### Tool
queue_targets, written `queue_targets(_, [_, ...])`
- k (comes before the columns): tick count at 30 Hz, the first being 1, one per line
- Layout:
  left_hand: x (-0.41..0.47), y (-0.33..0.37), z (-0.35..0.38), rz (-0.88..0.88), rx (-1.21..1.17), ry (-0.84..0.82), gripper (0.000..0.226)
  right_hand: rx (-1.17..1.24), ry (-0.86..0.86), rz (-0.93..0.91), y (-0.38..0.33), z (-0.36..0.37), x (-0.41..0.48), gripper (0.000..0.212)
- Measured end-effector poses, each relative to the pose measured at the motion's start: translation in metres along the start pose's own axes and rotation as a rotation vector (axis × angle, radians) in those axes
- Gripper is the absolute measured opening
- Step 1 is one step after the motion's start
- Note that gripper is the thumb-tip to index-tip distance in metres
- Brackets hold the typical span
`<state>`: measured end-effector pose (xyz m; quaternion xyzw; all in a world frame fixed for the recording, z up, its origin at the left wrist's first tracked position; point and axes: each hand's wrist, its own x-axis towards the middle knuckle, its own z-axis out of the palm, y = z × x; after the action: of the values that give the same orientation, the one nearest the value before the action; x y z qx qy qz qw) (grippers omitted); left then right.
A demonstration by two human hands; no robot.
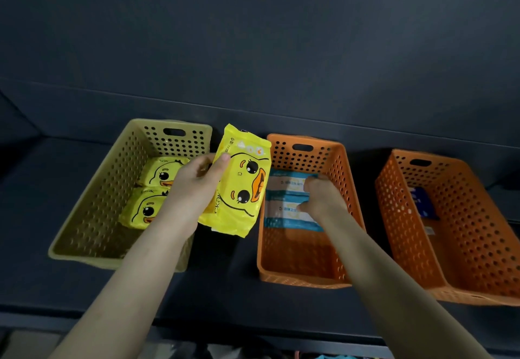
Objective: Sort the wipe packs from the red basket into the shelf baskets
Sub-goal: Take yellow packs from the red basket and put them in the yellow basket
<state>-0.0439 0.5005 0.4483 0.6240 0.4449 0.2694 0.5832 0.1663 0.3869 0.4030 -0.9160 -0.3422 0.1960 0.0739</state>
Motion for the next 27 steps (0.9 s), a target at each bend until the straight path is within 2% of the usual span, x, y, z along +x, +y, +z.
queue_targets(2, [0.003,0.001,-0.008,-0.001,0.008,-0.015,0.015,0.025,0.050,-0.023,-0.003,-0.012,-0.002,0.031])
queue_targets(3, [0.005,0.003,-0.015,-0.007,0.018,-0.033,0.017,0.135,0.041,-0.056,-0.006,-0.019,-0.003,0.025])
queue_targets(5, [0.009,0.008,-0.029,-0.021,0.061,-0.116,0.017,0.501,-0.059,-0.145,-0.022,-0.039,-0.010,0.027])
queue_targets(7, [0.013,0.015,-0.046,-0.011,0.109,-0.223,0.019,0.914,-0.250,-0.212,-0.048,-0.055,-0.021,0.038])
queue_targets(8, [0.015,0.017,-0.054,-0.007,0.136,-0.270,0.022,0.983,-0.313,-0.271,-0.063,-0.060,-0.026,0.044])
queue_targets(10, [0.021,0.021,-0.069,-0.019,0.159,-0.366,0.035,0.875,-0.340,-0.391,-0.094,-0.061,-0.036,0.044])
queue_targets(12, [0.027,0.023,-0.086,-0.063,0.124,-0.423,0.044,0.772,-0.287,-0.455,-0.121,-0.055,-0.042,0.036])
queue_targets(16, [0.038,0.014,-0.129,-0.141,-0.021,-0.469,0.052,1.032,-0.078,-0.356,-0.151,-0.034,-0.049,0.031])
queue_targets(18, [0.043,0.007,-0.146,-0.175,-0.153,-0.432,0.050,1.203,-0.052,-0.273,-0.160,-0.023,-0.054,0.032])
queue_targets(20, [0.046,0.002,-0.155,-0.188,-0.239,-0.327,0.044,1.257,-0.029,-0.244,-0.169,-0.010,-0.060,0.034])
queue_targets(22, [0.048,-0.004,-0.158,-0.166,-0.248,-0.202,0.033,1.266,0.012,-0.247,-0.178,0.001,-0.066,0.031])
queue_targets(24, [0.050,-0.009,-0.161,-0.134,-0.220,-0.114,0.031,1.300,0.048,-0.234,-0.186,0.010,-0.072,0.028])
queue_targets(27, [0.053,-0.015,-0.171,-0.037,-0.186,-0.071,0.030,1.356,0.082,-0.214,-0.191,0.021,-0.081,0.028])
